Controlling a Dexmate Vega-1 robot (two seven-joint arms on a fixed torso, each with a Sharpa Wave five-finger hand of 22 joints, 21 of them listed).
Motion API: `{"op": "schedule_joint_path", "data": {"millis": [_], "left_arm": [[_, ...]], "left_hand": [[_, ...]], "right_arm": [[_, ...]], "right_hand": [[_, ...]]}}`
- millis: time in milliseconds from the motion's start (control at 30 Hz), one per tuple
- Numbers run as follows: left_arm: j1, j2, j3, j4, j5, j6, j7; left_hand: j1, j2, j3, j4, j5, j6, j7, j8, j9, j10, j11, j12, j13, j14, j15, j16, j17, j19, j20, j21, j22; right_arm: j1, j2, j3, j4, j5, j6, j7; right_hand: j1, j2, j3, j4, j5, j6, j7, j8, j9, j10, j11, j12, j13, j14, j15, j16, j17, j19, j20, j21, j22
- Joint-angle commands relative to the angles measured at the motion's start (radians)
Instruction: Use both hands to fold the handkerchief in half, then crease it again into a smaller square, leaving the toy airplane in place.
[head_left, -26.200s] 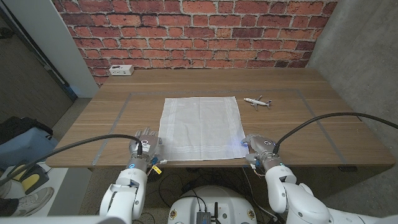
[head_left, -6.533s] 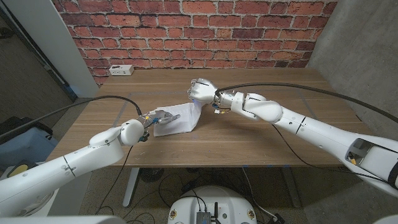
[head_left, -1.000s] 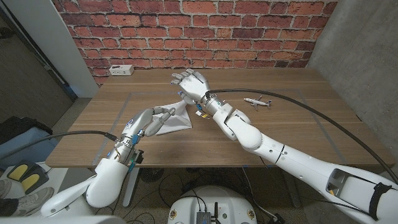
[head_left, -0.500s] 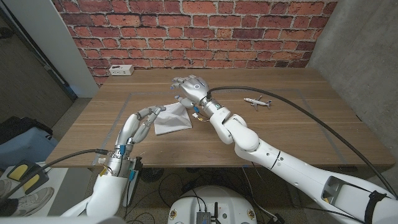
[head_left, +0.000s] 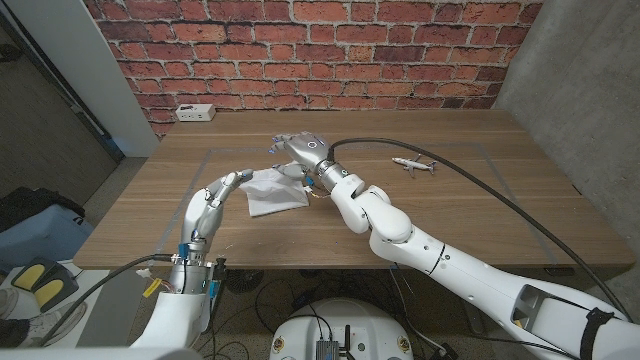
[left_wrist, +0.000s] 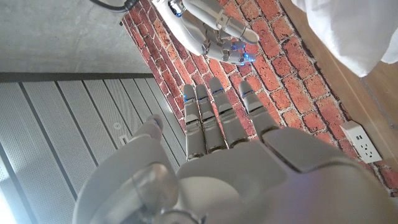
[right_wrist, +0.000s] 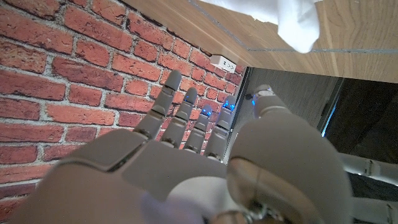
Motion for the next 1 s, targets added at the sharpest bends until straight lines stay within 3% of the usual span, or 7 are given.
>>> {"op": "schedule_joint_path", "data": {"millis": [33,67,200,367,533,700,1000], "left_arm": [[-0.036,-0.050,0.031,0.095,-0.221,-0.150,-0.183],[-0.036,-0.053,0.031,0.097,-0.233,-0.155,-0.194],[-0.032,-0.068,0.022,0.101,-0.252,-0.154,-0.224],[-0.027,-0.074,0.016,0.104,-0.280,-0.152,-0.262],[-0.031,-0.076,0.018,0.110,-0.318,-0.172,-0.303],[-0.034,-0.040,0.034,0.116,-0.401,-0.188,-0.367],[0.019,-0.067,-0.024,0.064,-0.345,-0.080,-0.321]], "left_hand": [[-0.009,-0.008,0.003,0.004,0.000,-0.005,-0.001,-0.002,0.004,0.002,0.004,0.001,0.004,-0.005,0.004,-0.001,0.003,-0.006,0.001,0.001,0.002],[-0.009,-0.008,0.003,0.004,0.000,-0.005,-0.001,-0.002,0.004,0.003,0.003,0.001,0.004,-0.006,0.004,-0.001,0.004,-0.006,0.001,0.001,0.002],[-0.012,-0.009,0.003,0.006,-0.001,-0.005,0.000,-0.001,0.004,0.004,0.003,0.001,0.005,-0.008,0.004,-0.002,0.004,-0.007,0.001,0.000,0.002],[-0.019,-0.012,0.003,0.008,-0.002,-0.007,0.001,-0.002,0.004,0.004,0.006,0.001,0.005,-0.013,0.006,-0.004,0.005,-0.012,0.000,0.000,0.003],[-0.023,-0.013,0.003,0.010,-0.002,-0.008,0.003,-0.002,0.004,0.004,0.006,0.000,0.006,-0.014,0.007,-0.004,0.005,-0.013,0.001,0.000,0.003],[-0.031,-0.016,0.002,0.013,-0.003,-0.014,0.002,-0.004,0.004,0.007,0.006,0.001,0.007,-0.018,0.008,-0.005,0.006,-0.012,0.003,0.001,0.004],[-0.046,-0.018,0.001,0.020,-0.005,-0.028,0.002,-0.008,0.004,0.000,0.014,-0.003,0.009,-0.025,0.017,-0.008,0.007,-0.008,0.010,0.004,0.005]], "right_arm": [[0.033,0.007,-0.026,-0.014,0.095,-0.002,0.131],[0.037,0.007,-0.030,-0.013,0.099,-0.001,0.142],[0.054,0.007,-0.050,-0.006,0.093,-0.006,0.173],[0.061,0.015,-0.064,0.010,0.101,-0.013,0.189],[0.075,0.036,-0.079,0.026,0.109,-0.031,0.214],[0.093,0.060,-0.105,0.041,0.087,-0.070,0.238],[0.132,0.106,-0.148,0.094,0.064,-0.110,0.247]], "right_hand": [[-0.023,-0.008,-0.017,-0.001,-0.001,-0.020,0.007,-0.013,0.003,-0.032,0.002,-0.005,0.003,-0.042,-0.075,-0.013,0.005,-0.024,0.013,-0.015,0.002],[-0.026,-0.009,-0.020,-0.004,0.001,-0.022,0.008,-0.014,0.003,-0.050,-0.007,-0.009,0.003,-0.055,-0.069,-0.015,0.005,-0.031,0.015,-0.021,0.002],[-0.010,-0.013,-0.019,-0.023,0.005,-0.034,0.004,-0.017,0.004,-0.064,0.006,-0.007,0.003,-0.085,-0.059,-0.022,0.001,-0.039,0.021,-0.029,0.002],[0.014,-0.012,-0.012,-0.045,0.010,-0.029,0.009,-0.014,0.005,-0.076,0.002,-0.006,0.004,-0.110,-0.054,-0.028,-0.005,-0.043,0.023,-0.036,0.002],[-0.001,-0.011,-0.021,-0.042,0.010,-0.048,0.006,-0.021,0.006,-0.099,0.015,-0.008,0.004,-0.146,-0.034,-0.032,-0.005,-0.070,0.027,-0.053,0.002],[-0.027,-0.008,-0.035,-0.037,0.009,-0.101,0.016,-0.033,0.007,-0.135,0.027,-0.009,0.004,-0.185,-0.015,-0.031,-0.006,-0.103,0.035,-0.076,0.002],[-0.040,-0.006,-0.046,-0.042,0.010,-0.183,0.009,-0.041,0.007,-0.197,0.031,-0.013,0.004,-0.232,-0.001,-0.032,-0.012,-0.124,0.042,-0.100,0.002]]}}
